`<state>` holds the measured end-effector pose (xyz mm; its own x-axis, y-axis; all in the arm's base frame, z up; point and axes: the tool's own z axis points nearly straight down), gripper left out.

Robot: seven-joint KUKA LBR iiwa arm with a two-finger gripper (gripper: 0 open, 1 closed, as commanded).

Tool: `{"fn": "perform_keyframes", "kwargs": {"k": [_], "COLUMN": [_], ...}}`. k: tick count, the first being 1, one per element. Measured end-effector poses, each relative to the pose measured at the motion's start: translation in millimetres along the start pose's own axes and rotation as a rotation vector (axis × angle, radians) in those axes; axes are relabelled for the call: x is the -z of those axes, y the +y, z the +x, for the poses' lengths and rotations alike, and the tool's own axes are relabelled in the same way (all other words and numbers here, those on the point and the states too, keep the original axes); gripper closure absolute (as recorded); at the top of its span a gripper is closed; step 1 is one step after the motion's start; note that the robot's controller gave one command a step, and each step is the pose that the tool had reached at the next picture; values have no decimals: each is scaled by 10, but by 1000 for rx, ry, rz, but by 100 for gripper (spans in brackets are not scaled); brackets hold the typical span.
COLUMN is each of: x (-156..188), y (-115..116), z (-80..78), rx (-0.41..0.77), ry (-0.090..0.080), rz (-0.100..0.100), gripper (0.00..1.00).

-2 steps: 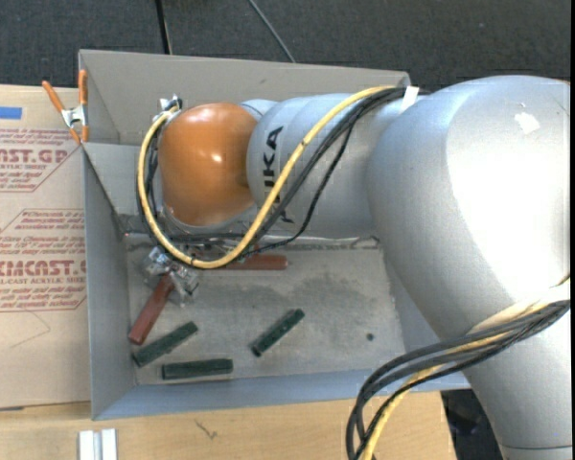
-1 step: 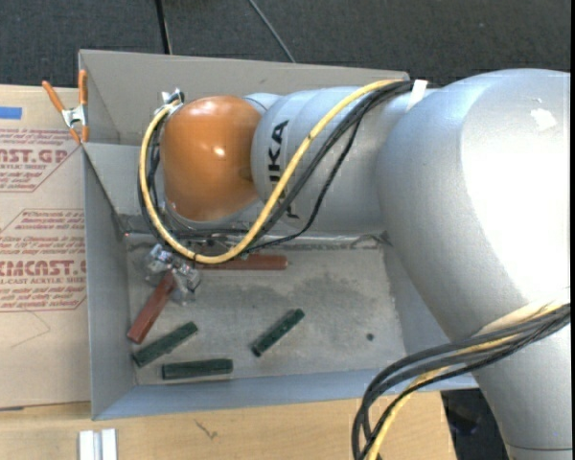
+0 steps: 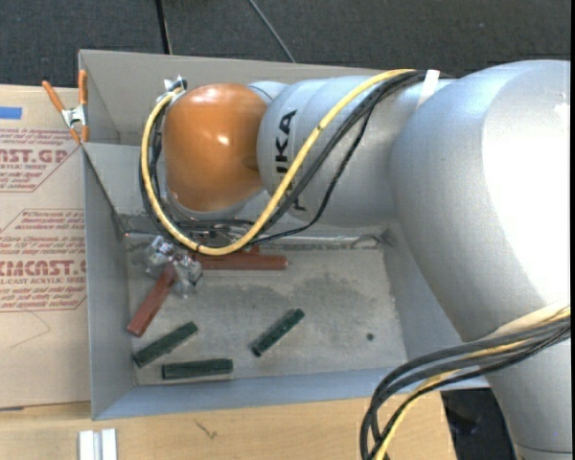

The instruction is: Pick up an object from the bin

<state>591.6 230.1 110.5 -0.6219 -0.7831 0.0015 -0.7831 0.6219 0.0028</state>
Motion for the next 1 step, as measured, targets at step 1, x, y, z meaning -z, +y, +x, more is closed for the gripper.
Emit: {"fn": "perform_keyframes", "kwargs": {"k": [1], "x": [136], "y": [-6], "z": [-17], "rx": [0], "ry": [-7], "rz": [5], "gripper": [100]}}
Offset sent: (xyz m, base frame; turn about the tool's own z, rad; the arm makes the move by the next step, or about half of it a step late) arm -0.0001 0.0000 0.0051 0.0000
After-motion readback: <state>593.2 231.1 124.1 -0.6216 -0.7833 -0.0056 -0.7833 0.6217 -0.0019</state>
